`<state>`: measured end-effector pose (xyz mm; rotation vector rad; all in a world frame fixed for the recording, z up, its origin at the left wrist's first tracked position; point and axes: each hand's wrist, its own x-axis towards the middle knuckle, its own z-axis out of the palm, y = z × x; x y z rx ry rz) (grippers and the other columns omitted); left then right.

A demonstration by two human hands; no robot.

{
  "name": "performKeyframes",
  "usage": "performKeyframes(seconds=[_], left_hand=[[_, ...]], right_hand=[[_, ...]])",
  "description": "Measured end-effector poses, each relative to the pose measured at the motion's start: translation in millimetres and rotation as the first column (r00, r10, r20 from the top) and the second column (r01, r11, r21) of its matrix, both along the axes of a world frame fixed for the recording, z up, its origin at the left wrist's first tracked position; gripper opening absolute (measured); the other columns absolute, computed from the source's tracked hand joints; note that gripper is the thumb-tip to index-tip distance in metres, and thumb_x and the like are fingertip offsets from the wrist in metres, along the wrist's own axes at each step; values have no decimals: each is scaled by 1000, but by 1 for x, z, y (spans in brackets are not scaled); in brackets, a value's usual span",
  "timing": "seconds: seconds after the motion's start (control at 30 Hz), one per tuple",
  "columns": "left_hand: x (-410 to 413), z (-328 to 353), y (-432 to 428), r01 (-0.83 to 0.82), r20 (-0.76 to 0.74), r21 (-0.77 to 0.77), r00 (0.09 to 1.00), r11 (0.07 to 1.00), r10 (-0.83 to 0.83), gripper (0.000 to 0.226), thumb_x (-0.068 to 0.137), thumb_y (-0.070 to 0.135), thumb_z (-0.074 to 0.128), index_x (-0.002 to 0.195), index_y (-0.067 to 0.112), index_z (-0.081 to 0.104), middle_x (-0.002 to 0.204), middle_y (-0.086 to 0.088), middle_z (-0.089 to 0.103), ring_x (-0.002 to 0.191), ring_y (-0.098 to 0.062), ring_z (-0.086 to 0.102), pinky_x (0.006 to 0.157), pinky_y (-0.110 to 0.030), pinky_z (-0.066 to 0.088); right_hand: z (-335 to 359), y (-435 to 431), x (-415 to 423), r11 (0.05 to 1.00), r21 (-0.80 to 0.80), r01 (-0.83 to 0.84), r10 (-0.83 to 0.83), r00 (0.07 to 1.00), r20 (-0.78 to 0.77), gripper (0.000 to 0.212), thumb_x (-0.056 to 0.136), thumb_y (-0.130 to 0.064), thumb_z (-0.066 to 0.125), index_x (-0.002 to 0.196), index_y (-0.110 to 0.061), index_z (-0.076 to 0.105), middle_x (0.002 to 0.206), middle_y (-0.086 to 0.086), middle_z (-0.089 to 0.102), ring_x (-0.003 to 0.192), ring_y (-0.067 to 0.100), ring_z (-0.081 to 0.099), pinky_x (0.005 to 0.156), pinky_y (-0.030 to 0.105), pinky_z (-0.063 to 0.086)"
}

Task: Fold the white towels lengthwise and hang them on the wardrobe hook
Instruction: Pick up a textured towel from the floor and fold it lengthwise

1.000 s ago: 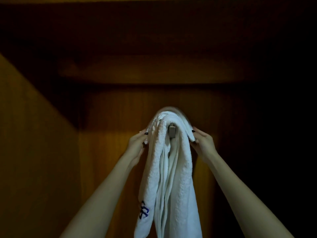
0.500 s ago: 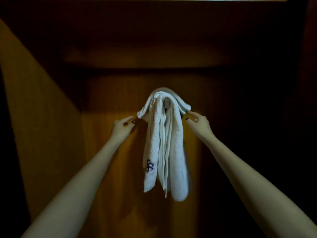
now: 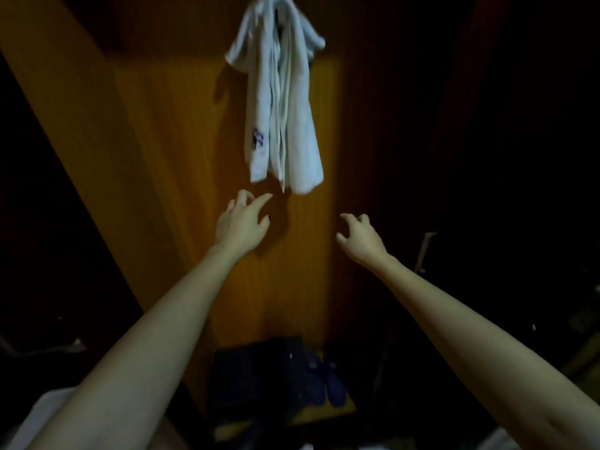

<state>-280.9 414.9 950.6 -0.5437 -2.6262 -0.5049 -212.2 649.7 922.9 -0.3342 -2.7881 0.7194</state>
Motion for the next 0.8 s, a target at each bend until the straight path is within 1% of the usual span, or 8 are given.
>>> performKeyframes(seconds=[0.17,0.3,0.4,0.5,0.57,0.63,0.73,0.8], left_hand=[[44,-121,-4,66,176,-155,984,986,-38,51,97,37,46,146,35,30,132,-2,39,113,-23,45,82,-34,45],[77,-219,-15,89,355,-253,935,963,6,52,98,36,42,148,33,25,135,-5,37,114,-26,45,86,-38,46],[104,-297,-23,75,437,-270,898,960,53,52,97,33,44,147,31,29,133,-5,40,114,-29,45,88,-41,45],[140,-380,-31,66,482,-286,872,956,84,55,89,28,57,142,25,42,124,-10,50,103,-33,52,81,-38,46],[163,-440,-37,64,518,-221,853,973,62,54,80,21,68,133,17,55,113,-16,58,93,-36,58,76,-38,50],[181,-504,-45,62,596,-230,798,971,90,51,85,24,62,135,19,53,116,-13,59,101,-33,59,82,-36,49],[203,-603,-55,43,653,-214,749,976,110,48,89,27,57,136,21,51,127,-9,56,114,-29,55,91,-37,46],[212,-667,-59,41,676,-250,722,967,144,50,91,29,55,140,24,46,132,-7,52,115,-29,52,89,-37,46]], right_hand=[[-124,-3,44,998,42,-38,25,963,268,58,98,-32,51,149,-17,28,146,17,31,123,33,48,99,46,48],[-217,0,72,994,63,-90,51,886,460,55,98,-31,50,147,-17,31,140,16,35,122,37,45,99,49,44],[-289,-1,89,985,68,-157,90,813,575,49,98,-31,49,143,-16,35,135,17,38,118,41,46,95,46,44],[-368,-7,108,972,73,-225,127,756,642,45,96,-30,51,137,-14,40,130,17,41,115,41,47,93,45,44],[-424,-14,121,961,76,-267,145,718,681,47,97,-28,50,140,-14,38,132,18,41,118,40,46,96,45,43],[-485,-22,132,955,65,-291,158,678,718,50,98,-29,49,144,-15,36,136,17,40,123,38,44,99,41,42],[-578,-29,143,949,35,-314,180,630,756,52,98,-33,49,145,-15,33,143,16,38,129,34,42,103,38,41],[-640,-30,147,963,8,-268,167,625,762,56,98,-33,50,147,-15,29,148,16,33,129,35,42,103,42,40]])
